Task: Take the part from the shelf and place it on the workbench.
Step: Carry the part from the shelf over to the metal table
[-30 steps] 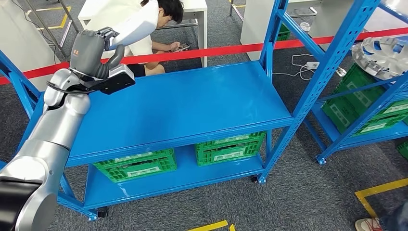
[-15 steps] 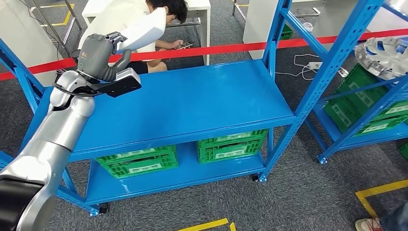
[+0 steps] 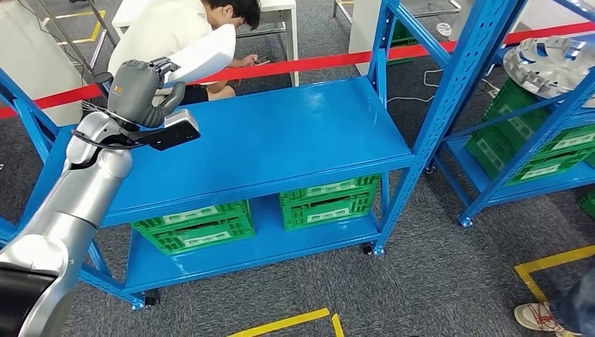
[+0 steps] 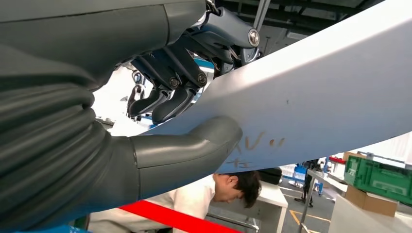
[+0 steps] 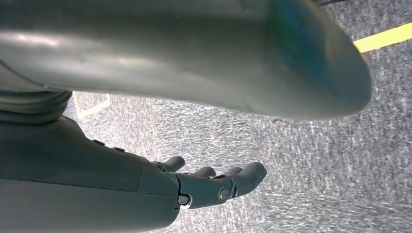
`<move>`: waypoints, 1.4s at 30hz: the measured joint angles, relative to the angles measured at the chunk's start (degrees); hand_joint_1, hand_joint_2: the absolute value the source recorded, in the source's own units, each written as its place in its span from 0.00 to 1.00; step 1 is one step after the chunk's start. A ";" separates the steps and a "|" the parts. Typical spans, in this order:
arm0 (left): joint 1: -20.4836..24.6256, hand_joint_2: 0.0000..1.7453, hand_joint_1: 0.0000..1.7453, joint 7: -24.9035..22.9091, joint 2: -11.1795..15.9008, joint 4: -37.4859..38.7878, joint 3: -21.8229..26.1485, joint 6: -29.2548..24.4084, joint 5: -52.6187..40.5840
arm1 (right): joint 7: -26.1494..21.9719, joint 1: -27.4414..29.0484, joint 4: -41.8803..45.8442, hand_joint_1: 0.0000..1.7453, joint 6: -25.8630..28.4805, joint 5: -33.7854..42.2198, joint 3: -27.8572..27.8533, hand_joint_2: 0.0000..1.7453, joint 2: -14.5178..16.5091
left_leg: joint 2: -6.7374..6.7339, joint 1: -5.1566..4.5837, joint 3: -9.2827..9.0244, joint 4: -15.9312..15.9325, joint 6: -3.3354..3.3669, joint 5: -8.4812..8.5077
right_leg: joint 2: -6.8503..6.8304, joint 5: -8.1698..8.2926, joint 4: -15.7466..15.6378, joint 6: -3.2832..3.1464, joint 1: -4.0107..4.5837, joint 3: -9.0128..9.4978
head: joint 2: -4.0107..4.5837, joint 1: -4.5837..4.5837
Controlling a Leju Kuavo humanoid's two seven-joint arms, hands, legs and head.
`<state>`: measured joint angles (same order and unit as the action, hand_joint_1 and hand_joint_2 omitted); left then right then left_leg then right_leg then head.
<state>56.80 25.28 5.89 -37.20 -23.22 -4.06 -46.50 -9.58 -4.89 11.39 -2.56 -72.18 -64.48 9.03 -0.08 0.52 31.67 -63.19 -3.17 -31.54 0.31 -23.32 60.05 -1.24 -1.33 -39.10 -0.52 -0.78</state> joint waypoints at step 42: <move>-0.31 1.00 1.00 -0.31 -1.44 1.82 -1.23 -1.02 -0.44 | 0.22 0.13 0.00 0.00 0.27 0.52 -0.11 0.00 0.02 | 0.00 -0.61 2.67 4.36 4.08 5.41 | -0.21 -9.60 14.87 2.88 0.40 -4.27 | 0.00 0.95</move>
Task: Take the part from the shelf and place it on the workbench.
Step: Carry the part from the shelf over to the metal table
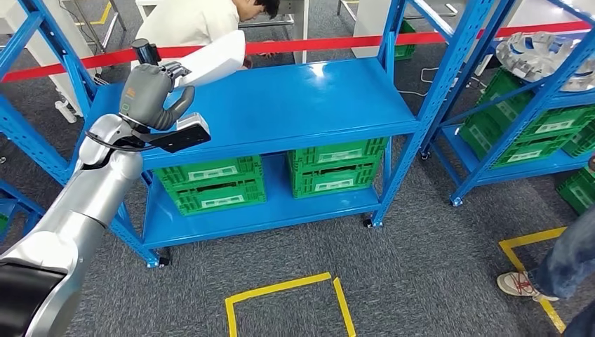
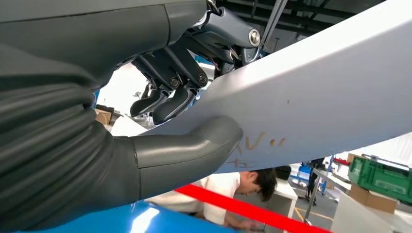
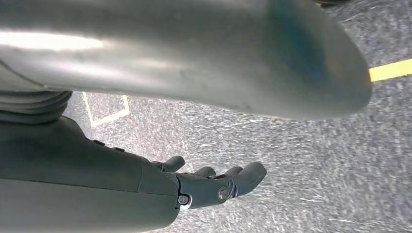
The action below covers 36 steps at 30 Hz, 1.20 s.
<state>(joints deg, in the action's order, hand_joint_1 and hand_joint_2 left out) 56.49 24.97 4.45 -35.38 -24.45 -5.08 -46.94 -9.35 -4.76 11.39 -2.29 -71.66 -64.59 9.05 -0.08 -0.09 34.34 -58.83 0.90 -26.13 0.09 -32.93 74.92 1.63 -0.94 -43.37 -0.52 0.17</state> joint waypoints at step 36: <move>1.42 1.00 1.00 0.99 -0.01 3.11 -0.40 0.38 0.06 | -0.02 -0.12 -0.02 0.00 0.00 -0.25 -0.09 0.00 -0.17 | -0.18 0.26 2.88 -0.28 -1.27 2.36 | -0.06 3.46 -12.93 -1.13 0.43 11.02 | 0.01 0.25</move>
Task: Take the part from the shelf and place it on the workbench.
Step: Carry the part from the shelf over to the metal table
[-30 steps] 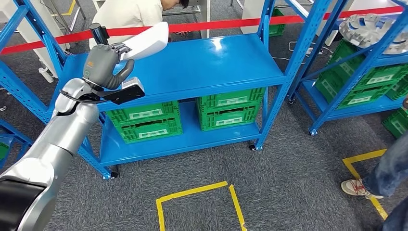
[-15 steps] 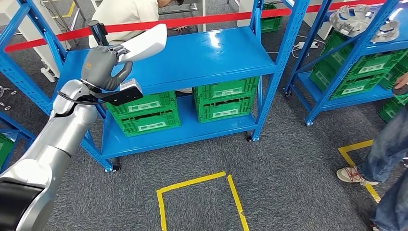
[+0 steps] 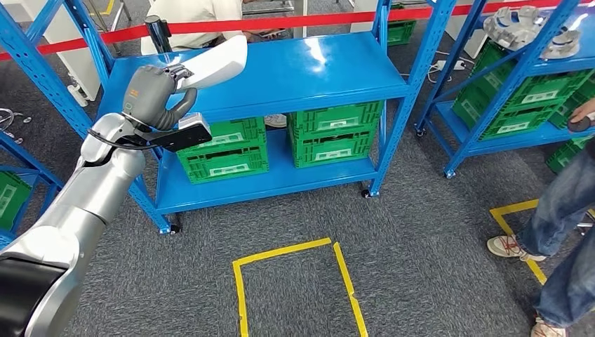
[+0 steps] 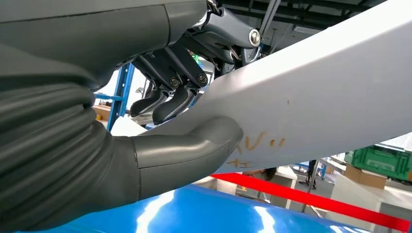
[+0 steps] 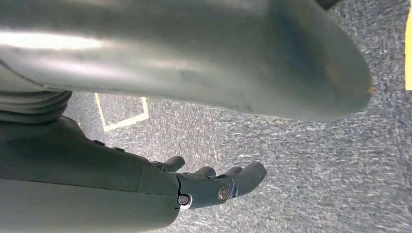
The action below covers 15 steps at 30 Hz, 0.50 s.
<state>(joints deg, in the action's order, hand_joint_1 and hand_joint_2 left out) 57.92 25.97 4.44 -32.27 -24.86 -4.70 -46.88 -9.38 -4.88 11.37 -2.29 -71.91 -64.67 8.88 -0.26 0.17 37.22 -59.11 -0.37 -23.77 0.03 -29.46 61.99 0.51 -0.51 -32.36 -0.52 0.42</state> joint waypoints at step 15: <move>-0.41 1.00 1.00 1.34 0.15 0.74 -0.06 1.13 0.99 | -0.23 0.09 0.00 0.00 0.41 0.63 -0.27 0.00 0.21 | 0.11 0.00 -4.01 -2.77 -2.00 -4.62 | -0.21 3.73 -3.02 -2.05 0.09 -3.11 | -0.01 -0.89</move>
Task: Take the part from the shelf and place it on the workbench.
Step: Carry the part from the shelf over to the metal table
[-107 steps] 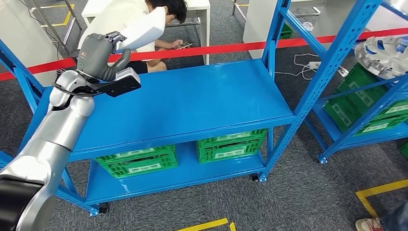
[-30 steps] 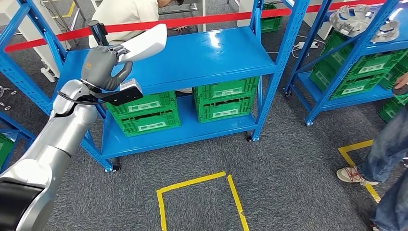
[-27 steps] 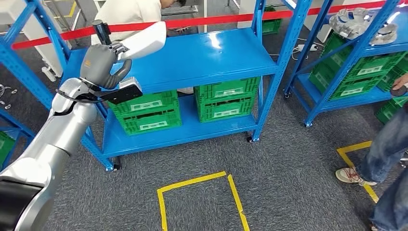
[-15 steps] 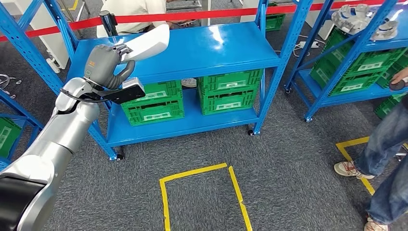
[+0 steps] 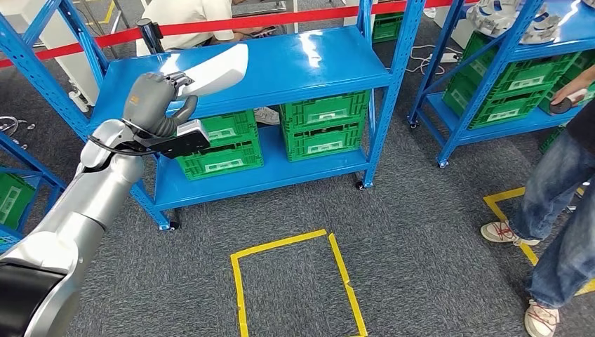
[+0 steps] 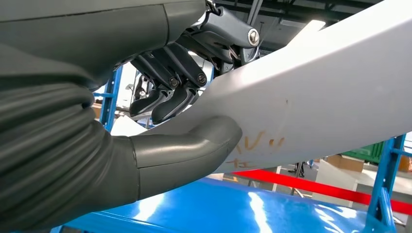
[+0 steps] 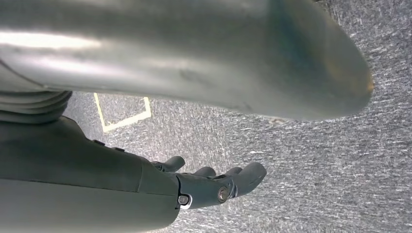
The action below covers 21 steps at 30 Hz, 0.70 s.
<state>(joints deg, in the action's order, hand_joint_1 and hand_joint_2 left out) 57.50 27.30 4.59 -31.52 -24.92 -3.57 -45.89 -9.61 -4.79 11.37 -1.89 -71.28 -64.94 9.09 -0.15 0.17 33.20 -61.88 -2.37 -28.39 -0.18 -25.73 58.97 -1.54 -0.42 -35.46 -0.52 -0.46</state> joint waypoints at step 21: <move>0.32 1.00 1.00 0.54 -0.08 0.58 -0.02 0.88 -0.01 | 0.23 0.09 0.00 0.00 -0.57 0.49 -0.56 0.00 0.07 | 0.08 -0.57 -0.63 3.46 2.08 1.06 | -0.01 2.24 -0.93 1.59 0.15 -0.90 | 0.00 0.14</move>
<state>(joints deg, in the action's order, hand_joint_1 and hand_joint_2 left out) 57.82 27.84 4.51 -30.94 -24.94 -2.69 -45.90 -9.38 -4.70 11.37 -2.45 -70.79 -65.50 9.16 -0.07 -0.40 32.57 -58.43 -0.29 -27.33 -0.19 -23.49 58.03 0.05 -0.27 -36.37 -0.52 -0.33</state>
